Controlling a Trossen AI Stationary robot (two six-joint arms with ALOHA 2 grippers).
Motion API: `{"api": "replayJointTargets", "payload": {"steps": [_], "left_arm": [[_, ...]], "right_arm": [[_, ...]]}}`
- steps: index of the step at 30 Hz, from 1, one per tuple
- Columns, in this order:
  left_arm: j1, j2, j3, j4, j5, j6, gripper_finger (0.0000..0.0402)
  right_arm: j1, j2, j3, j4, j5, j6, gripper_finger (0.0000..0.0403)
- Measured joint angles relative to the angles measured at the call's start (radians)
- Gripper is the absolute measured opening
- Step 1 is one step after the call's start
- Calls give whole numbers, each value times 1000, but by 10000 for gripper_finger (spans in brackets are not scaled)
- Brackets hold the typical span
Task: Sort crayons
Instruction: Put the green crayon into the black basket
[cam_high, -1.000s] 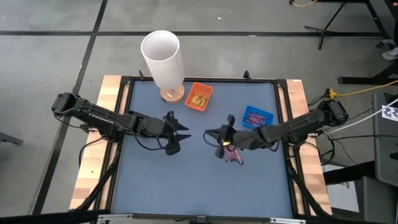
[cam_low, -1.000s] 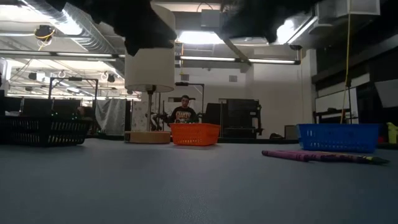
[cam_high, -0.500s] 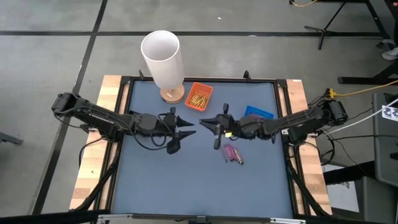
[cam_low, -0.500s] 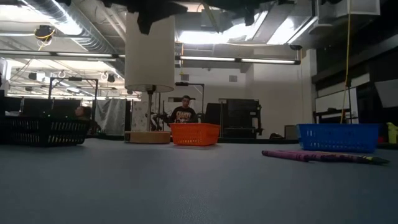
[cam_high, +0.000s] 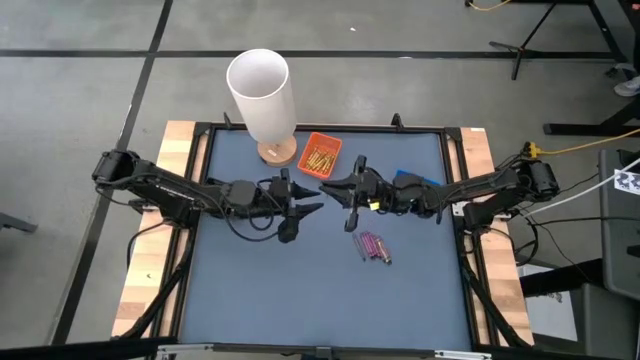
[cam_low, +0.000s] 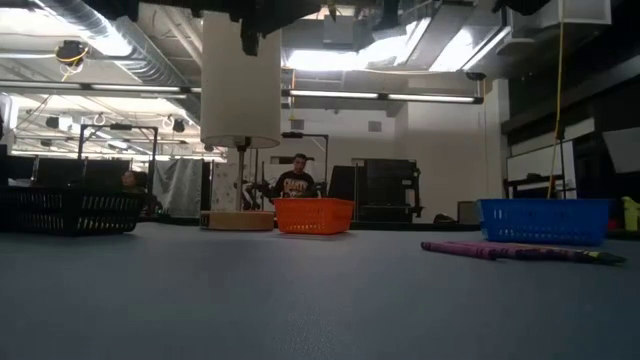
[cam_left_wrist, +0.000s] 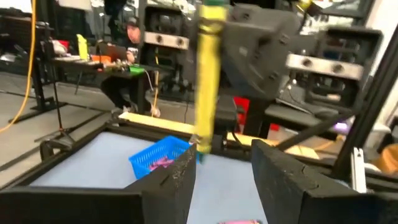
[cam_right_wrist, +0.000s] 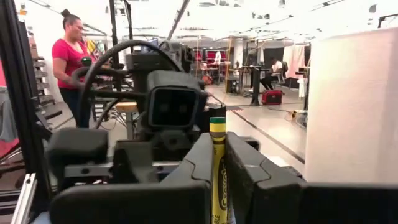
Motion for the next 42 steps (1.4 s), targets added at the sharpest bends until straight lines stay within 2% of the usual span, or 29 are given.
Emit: {"api": "replayJointTargets", "payload": {"steps": [13, 18, 28, 37, 42], "left_arm": [[52, 8, 0, 106, 59, 0, 137], [57, 8, 0, 147, 86, 41, 137], [60, 17, 0, 150, 90, 85, 137], [59, 40, 0, 158, 106, 86, 137], [59, 49, 0, 140, 106, 86, 137]], "right_arm": [[2, 0, 0, 55, -2, -2, 21], [2, -1, 0, 80, 43, -3, 21], [2, 3, 0, 94, 52, -2, 21], [2, 96, 3, 190, 20, -2, 21], [2, 100, 4, 196, 20, -3, 21]]}}
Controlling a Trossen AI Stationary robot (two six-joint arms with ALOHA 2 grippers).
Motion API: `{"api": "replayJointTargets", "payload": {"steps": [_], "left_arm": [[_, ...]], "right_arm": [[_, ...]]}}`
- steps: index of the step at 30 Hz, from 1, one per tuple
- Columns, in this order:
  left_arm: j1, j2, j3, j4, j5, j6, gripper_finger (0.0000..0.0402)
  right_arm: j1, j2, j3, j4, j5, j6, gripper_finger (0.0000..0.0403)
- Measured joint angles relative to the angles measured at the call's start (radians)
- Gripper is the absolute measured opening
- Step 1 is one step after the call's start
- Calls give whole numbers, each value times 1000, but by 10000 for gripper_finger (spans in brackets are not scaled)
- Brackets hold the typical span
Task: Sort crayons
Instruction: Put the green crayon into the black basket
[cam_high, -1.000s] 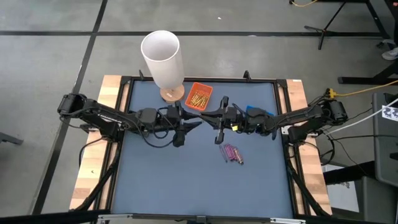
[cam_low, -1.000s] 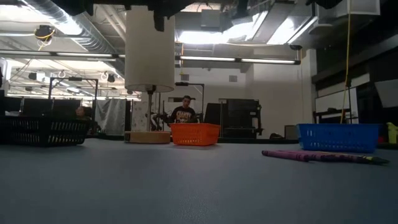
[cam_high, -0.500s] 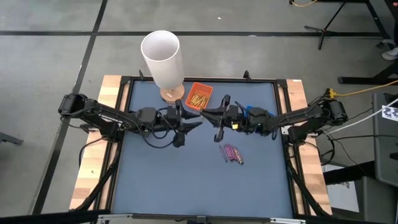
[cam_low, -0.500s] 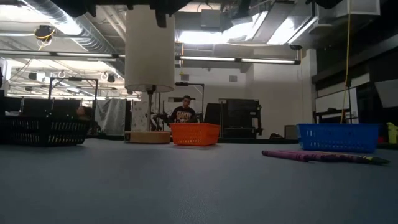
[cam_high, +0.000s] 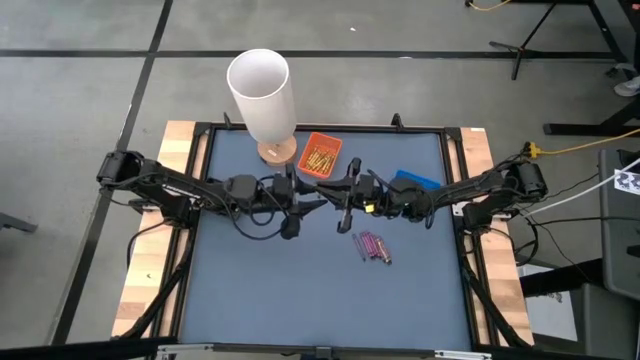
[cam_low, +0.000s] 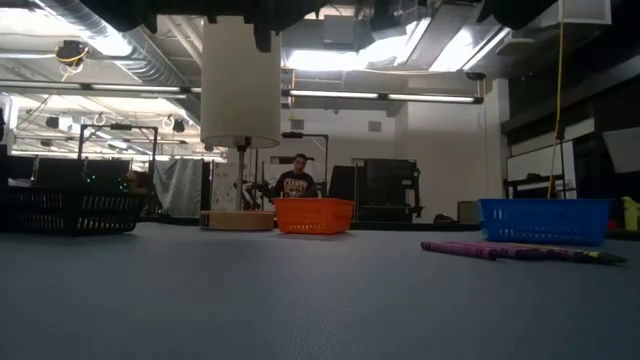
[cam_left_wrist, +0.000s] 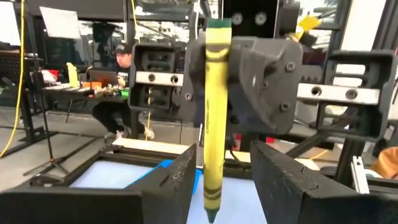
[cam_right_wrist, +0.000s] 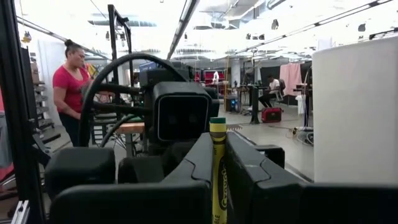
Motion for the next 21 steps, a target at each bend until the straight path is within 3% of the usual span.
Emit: {"api": "replayJointTargets", "payload": {"steps": [7, 21], "left_arm": [[-1, 0, 0, -46, 0, 0, 127], [0, 0, 0, -51, -5, -2, 22]], "right_arm": [[0, -2, 0, -8, 9, 0, 21], [1, -2, 0, -28, 9, 0, 21]]}}
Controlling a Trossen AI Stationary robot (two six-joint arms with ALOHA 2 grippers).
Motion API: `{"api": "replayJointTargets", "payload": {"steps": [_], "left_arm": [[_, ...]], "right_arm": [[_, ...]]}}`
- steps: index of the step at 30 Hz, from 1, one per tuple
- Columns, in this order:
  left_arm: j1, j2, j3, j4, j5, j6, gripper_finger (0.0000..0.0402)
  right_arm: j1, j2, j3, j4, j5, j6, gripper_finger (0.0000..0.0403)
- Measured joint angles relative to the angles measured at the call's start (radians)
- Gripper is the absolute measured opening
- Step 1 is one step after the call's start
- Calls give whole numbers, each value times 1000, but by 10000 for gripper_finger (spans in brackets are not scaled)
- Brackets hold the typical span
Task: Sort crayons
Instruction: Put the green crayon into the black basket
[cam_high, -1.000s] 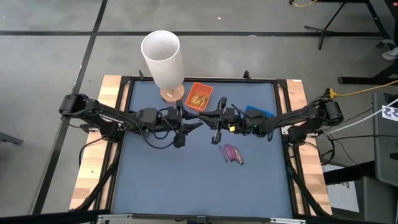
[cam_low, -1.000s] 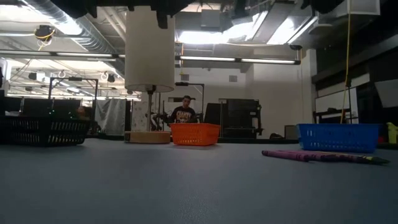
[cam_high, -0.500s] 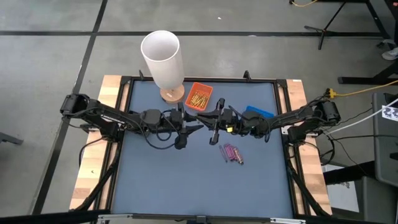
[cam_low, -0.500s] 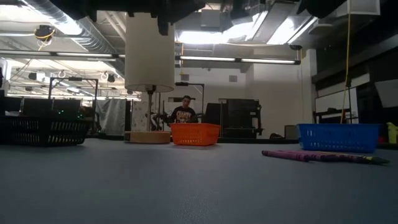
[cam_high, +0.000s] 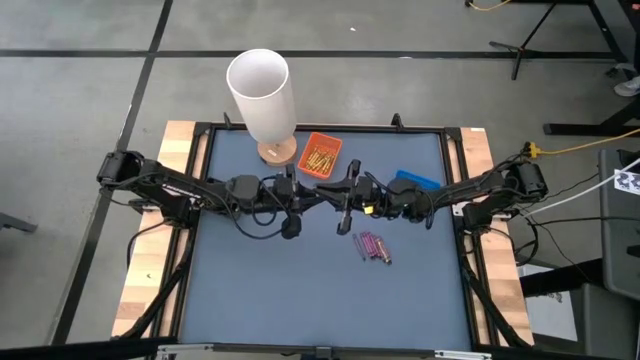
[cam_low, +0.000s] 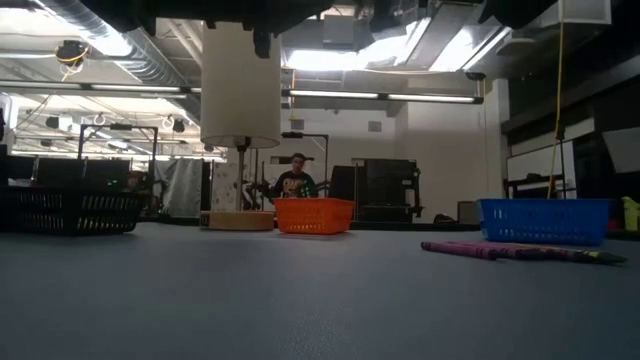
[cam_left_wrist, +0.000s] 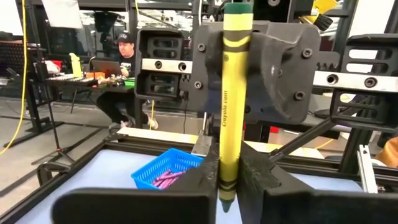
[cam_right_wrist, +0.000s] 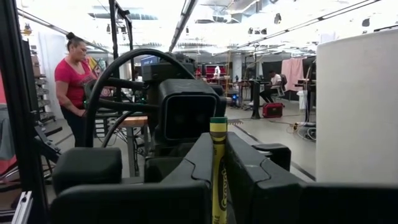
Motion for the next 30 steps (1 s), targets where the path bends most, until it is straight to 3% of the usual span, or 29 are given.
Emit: {"api": "replayJointTargets", "payload": {"steps": [13, 18, 23, 30], "left_arm": [[0, 0, 0, -3, 1, 0, 9], [0, -2, 0, -27, 4, -1, 9], [0, -36, 0, -183, 10, -16, 9], [2, -154, 0, -610, 12, -42, 10]], "right_arm": [[0, 0, 0, -8, 0, 0, 24], [0, 0, 0, -36, 0, 0, 68], [-1, -25, 0, -151, 7, 0, 130], [-1, -105, 0, -554, 5, 4, 168]]}}
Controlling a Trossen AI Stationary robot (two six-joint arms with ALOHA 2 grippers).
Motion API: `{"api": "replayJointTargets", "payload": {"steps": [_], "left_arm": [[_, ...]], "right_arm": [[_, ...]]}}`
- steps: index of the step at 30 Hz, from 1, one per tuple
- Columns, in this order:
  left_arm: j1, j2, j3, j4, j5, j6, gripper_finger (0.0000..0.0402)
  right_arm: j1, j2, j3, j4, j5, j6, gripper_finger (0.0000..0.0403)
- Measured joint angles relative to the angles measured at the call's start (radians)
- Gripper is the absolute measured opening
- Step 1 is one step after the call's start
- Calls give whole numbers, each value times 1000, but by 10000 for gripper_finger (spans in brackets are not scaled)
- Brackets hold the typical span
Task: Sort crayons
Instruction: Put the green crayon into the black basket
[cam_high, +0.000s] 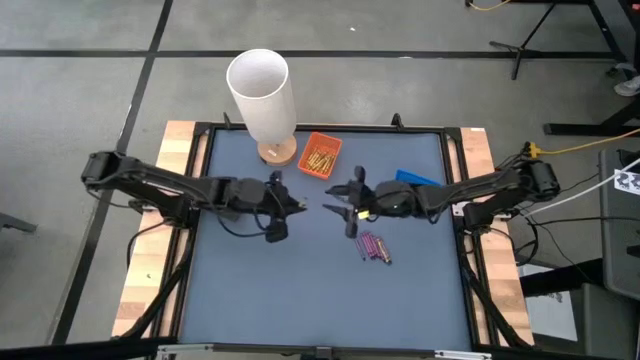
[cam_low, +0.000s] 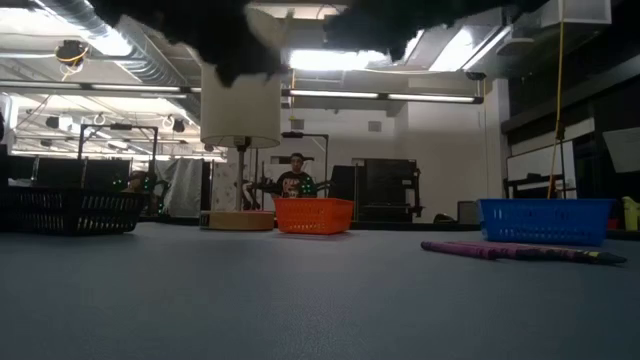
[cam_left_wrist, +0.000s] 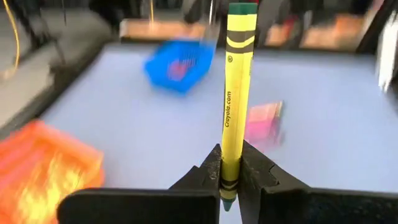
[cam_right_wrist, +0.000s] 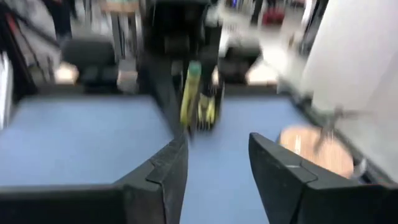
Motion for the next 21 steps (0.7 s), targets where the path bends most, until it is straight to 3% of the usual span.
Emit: {"api": "replayJointTargets", "payload": {"steps": [8, 13, 21], "left_arm": [[31, -151, 0, -597, -11, -53, 10], [66, -198, 0, -901, -16, -139, 10], [119, -193, 0, -1185, -20, -187, 10]], "right_arm": [[0, -7, 0, -350, -8, 110, 170], [0, -7, 0, -470, -9, 158, 170], [0, -7, 0, -518, -9, 161, 170]]}}
